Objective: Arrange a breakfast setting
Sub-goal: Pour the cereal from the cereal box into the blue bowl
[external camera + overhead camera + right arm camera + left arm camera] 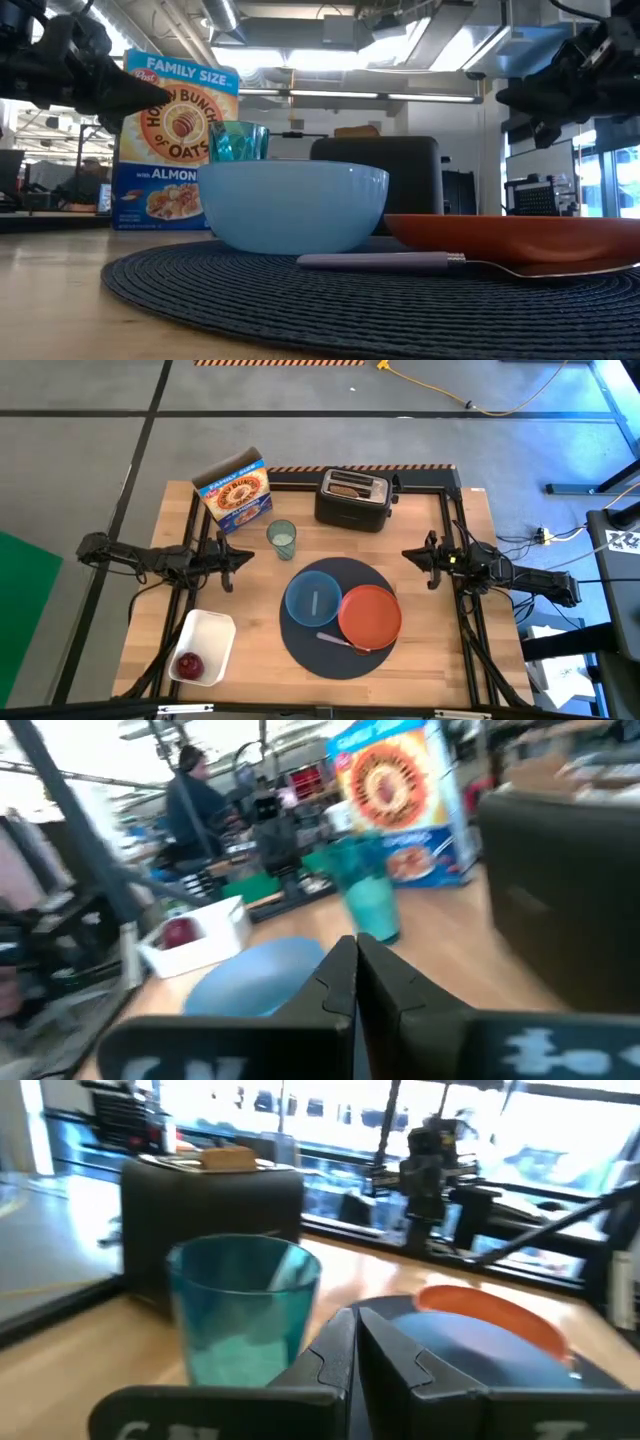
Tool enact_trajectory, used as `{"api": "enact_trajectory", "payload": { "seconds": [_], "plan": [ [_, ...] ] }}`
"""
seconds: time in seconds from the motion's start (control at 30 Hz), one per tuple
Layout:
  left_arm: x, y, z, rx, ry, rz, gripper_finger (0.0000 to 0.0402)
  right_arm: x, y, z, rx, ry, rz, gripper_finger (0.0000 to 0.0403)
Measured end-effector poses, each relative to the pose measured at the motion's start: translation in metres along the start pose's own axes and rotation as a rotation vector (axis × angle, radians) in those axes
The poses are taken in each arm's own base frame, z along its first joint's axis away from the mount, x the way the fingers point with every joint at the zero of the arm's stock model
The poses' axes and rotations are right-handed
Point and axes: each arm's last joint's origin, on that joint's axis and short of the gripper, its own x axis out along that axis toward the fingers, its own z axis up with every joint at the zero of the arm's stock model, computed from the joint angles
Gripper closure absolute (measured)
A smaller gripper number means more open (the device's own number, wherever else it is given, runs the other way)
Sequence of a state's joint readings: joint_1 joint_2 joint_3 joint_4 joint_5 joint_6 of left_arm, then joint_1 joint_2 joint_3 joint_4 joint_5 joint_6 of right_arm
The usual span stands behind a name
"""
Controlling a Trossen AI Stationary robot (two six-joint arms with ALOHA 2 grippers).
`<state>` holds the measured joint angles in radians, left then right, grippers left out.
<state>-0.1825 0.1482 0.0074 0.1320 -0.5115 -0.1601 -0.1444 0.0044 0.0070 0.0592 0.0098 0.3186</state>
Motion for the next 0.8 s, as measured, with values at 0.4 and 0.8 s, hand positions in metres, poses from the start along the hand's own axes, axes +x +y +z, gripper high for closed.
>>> {"api": "enact_trajectory", "payload": {
  "seconds": [0.4,0.8],
  "plan": [
    [-0.001,0.001,0.014,0.022,-0.051,0.09,0.039,0.0,-0.003,0.004,-0.018,-0.065,-0.109,0.0344],
    [0.0,-0.012,0.092,0.194,0.119,0.159,0.0357,-0.004,0.0,0.024,-0.158,-0.293,-0.205,0.0131]
  ]
}}
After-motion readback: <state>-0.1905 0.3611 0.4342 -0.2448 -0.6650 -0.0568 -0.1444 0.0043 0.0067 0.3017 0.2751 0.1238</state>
